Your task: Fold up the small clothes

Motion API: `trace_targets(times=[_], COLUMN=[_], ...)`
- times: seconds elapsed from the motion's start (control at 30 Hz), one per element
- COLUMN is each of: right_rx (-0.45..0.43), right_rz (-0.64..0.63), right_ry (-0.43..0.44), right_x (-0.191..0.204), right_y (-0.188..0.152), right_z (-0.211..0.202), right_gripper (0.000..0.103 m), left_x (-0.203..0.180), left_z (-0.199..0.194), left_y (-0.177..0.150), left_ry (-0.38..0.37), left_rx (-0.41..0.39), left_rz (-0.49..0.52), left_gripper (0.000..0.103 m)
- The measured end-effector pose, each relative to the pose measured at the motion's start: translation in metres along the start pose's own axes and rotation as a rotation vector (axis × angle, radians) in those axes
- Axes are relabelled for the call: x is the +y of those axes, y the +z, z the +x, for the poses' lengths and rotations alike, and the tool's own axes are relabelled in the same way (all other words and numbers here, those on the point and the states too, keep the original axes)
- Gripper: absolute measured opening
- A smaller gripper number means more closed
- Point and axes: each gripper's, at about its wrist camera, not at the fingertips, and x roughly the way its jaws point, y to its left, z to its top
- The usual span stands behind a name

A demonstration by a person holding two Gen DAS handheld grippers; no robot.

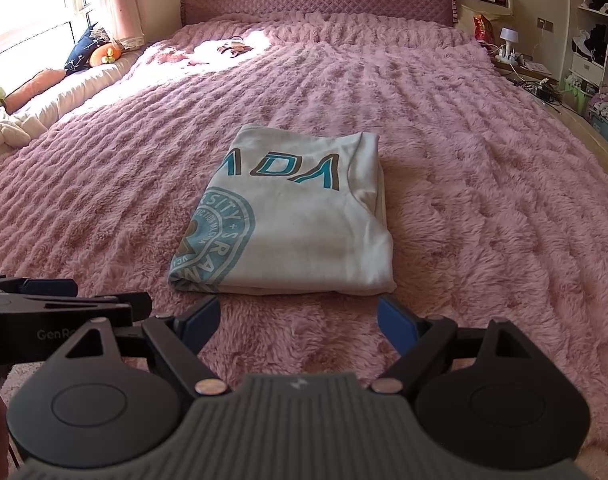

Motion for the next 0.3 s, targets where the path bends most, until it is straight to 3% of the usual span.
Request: trace_targets(times=[0.3], right_rx=[0.002], right_rz=[0.002], right_ry=[-0.001], right_x=[-0.0014], right_y=[-0.0004], right_z=[0.0028], right_gripper=[0.082], left_x=[-0.0017], left_z=[0.0035], left_y=[0.0032], left_ry=[0.046], left_rx=[0.018], left_rz=[0.01], left_gripper=[0.097])
